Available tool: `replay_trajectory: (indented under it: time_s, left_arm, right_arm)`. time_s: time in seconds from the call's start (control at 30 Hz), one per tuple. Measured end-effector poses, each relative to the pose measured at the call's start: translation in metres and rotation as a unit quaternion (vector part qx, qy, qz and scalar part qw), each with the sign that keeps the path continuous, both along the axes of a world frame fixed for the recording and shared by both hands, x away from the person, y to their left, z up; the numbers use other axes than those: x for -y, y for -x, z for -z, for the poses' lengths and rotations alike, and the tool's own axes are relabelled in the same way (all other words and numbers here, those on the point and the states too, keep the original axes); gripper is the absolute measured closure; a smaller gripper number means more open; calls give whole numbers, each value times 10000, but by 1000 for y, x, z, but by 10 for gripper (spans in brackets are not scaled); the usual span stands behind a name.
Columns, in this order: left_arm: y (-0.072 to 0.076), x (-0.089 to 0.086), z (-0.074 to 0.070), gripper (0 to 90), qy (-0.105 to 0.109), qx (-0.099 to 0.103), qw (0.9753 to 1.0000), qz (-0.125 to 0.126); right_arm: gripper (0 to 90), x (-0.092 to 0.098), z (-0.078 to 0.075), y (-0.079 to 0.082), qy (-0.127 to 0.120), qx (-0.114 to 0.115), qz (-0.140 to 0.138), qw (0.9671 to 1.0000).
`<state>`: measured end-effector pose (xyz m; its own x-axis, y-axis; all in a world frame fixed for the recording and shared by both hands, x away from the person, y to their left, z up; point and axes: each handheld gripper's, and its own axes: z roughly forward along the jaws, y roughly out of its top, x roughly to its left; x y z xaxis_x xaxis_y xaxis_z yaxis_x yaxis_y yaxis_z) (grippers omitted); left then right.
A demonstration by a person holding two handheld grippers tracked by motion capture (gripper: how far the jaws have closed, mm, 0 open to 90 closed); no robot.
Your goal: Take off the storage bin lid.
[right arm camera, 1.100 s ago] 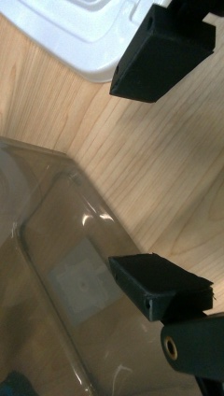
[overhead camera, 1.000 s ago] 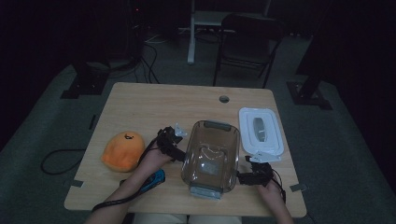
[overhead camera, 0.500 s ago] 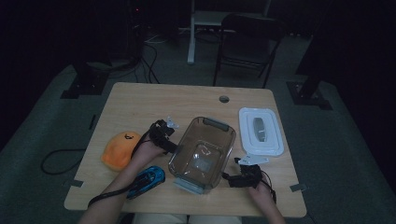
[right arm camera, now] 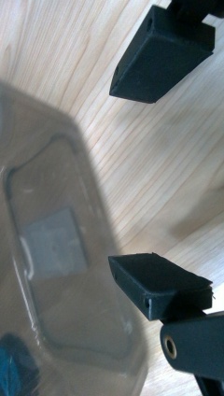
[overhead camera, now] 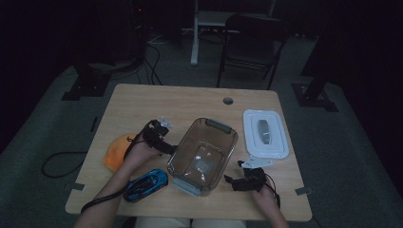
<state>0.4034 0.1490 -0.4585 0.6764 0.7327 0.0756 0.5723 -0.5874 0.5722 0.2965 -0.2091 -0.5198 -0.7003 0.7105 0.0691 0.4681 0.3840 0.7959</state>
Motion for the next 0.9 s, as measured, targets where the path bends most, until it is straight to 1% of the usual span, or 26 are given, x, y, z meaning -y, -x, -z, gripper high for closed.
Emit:
replay_trajectory:
  time_s: [0.13, 0.2, 0.27, 0.3, 0.33, 0.37, 0.4, 0.43, 0.47, 0.5, 0.57, 0.63, 0.67, 0.7, 0.73, 0.8, 0.9]
  left_arm:
    - [11, -7, -6, 5, 38, 31, 10000, 37]
    - [16, -10, -10, 5, 83, 71, 9999, 62]
    - [21, -14, -15, 6, 119, 87, 9999, 90]
    - [24, -16, -18, 5, 124, 118, 9998, 91]
    - [27, -18, -20, 5, 111, 170, 9998, 82]
    - [30, -21, -23, 6, 146, 191, 9997, 73]
    - [32, -24, -25, 5, 162, 205, 9996, 78]
    - [34, -27, -27, 6, 145, 246, 9996, 32]
    - [36, -30, -29, 5, 123, 268, 9996, 30]
    - [38, -35, -30, 5, 147, 276, 9995, 15]
    - [42, -44, -34, 5, 188, 320, 9993, -56]
    - [47, -54, -36, 6, 295, 346, 9989, -146]
    - [47, -54, -36, 6, 295, 346, 9989, -146]
    - [53, -64, -37, 6, 332, 433, 9982, -237]
    - [55, -68, -37, 6, 353, 454, 9979, -285]
    - [61, -78, -37, 6, 345, 510, 9973, -405]
    - [66, -91, -35, 5, 397, 538, 9960, -585]
  right_arm:
    - [157, 10, 0, 3, 79, 16, 128, 9999]
    - [157, 15, 0, 5, 56, -114, 150, 9998]
    - [157, 19, 1, 7, -12, -164, 152, 9997]
    - [157, 20, 0, 9, 1, -161, 169, 9997]
    - [154, 21, 0, 11, 37, -116, 196, 9997]
    - [142, 21, 1, 12, 43, -68, 216, 9997]
    - [141, 22, 1, 13, 60, -68, 235, 9997]
    - [142, 22, 1, 15, 97, -46, 260, 9996]
    - [148, 22, 1, 16, 132, 10, 268, 9996]
    - [151, 23, 1, 18, 150, 57, 262, 9995]
    - [151, 25, 1, 20, 158, 51, 255, 9995]
    - [152, 27, 1, 21, 165, 58, 273, 9995]
    - [152, 27, 1, 21, 165, 58, 273, 9995]
    - [152, 29, 1, 22, 146, 44, 292, 9995]
    - [152, 32, 1, 23, 166, 52, 345, 9993]
    - [152, 35, 2, 24, 142, 15, 364, 9992]
    - [153, 38, 2, 25, 129, -18, 395, 9991]
